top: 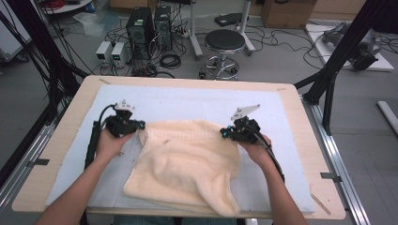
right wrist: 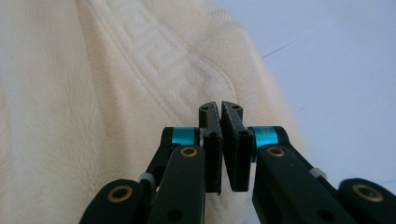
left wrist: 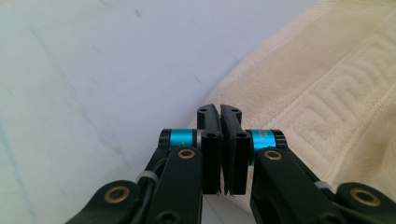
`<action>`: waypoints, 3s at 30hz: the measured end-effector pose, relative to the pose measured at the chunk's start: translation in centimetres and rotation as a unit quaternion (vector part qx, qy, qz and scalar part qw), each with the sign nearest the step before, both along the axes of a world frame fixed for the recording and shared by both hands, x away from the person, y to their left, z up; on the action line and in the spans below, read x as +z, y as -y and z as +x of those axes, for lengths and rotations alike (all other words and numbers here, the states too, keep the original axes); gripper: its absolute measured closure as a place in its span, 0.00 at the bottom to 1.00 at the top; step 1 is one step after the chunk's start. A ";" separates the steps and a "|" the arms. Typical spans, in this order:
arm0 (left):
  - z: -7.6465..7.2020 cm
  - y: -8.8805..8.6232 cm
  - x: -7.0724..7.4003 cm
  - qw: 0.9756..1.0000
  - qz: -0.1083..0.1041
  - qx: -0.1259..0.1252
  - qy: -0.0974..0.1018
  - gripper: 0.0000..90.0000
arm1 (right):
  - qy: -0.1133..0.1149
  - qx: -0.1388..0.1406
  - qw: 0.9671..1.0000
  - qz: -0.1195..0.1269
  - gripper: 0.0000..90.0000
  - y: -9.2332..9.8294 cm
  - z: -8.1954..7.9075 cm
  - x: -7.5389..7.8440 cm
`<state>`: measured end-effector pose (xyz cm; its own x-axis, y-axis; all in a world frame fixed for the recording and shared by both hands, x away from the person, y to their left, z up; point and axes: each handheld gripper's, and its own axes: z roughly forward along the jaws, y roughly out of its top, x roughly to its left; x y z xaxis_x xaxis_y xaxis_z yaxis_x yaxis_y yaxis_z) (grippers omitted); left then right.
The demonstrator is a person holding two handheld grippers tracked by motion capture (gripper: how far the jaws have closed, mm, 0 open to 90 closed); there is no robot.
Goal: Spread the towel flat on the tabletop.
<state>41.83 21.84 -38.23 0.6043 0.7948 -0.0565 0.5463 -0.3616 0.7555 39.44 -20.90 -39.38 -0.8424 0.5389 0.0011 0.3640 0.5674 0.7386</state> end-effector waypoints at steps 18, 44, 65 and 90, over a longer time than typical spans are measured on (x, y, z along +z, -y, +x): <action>1.4 0.9 -0.2 1.000 -0.005 -0.019 0.000 0.55 | 0.009 -0.054 0.998 0.013 0.64 1.1 1.8 -0.3; -4.7 0.1 -5.0 0.998 0.019 -0.027 -0.044 0.96 | -0.035 -0.051 0.998 -0.017 0.95 1.1 0.1 -4.1; -1.8 0.2 -2.3 1.000 0.026 0.002 -0.009 0.83 | -0.025 -0.060 0.998 -0.011 0.78 1.4 -0.9 -3.0; -17.4 -0.9 -0.7 0.985 -0.040 -0.153 0.069 0.41 | 0.018 0.073 0.996 0.054 0.50 0.3 -14.3 0.2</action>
<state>24.47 22.70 -38.94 0.8214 0.5702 -0.0130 0.3116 -0.4296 0.8476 25.15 -21.23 -39.16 -0.9123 0.4090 0.0218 0.2562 0.5283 0.8095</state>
